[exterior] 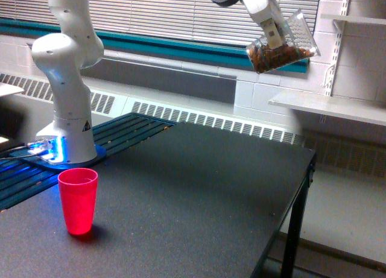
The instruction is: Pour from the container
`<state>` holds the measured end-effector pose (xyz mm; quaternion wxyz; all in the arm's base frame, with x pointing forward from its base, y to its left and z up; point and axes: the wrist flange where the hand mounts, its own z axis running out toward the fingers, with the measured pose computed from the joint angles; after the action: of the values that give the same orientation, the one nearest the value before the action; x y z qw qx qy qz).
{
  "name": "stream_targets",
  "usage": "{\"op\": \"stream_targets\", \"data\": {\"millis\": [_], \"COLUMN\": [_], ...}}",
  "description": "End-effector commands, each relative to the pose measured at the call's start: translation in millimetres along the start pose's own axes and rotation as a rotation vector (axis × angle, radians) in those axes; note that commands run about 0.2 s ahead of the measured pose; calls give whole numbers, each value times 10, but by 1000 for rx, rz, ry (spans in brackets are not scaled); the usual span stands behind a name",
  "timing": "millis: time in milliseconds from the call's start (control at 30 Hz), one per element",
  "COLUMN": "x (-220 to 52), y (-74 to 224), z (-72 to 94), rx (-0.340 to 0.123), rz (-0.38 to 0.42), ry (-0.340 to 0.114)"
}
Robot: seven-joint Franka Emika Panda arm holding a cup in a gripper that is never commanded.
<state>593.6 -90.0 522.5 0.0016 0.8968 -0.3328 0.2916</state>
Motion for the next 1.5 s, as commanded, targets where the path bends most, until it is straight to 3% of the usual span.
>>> {"op": "stream_targets", "data": {"millis": [33, 433, 700, 900, 1500], "x": [16, 25, 155, 259, 84], "y": [-11, 93, 343, 637, 1724], "z": [-5, -21, -71, -122, -283], "rx": [0, 2, -5, -22, -83], "rz": [-7, -10, -28, -38, -19], "ry": [3, 25, 69, 112, 131]}}
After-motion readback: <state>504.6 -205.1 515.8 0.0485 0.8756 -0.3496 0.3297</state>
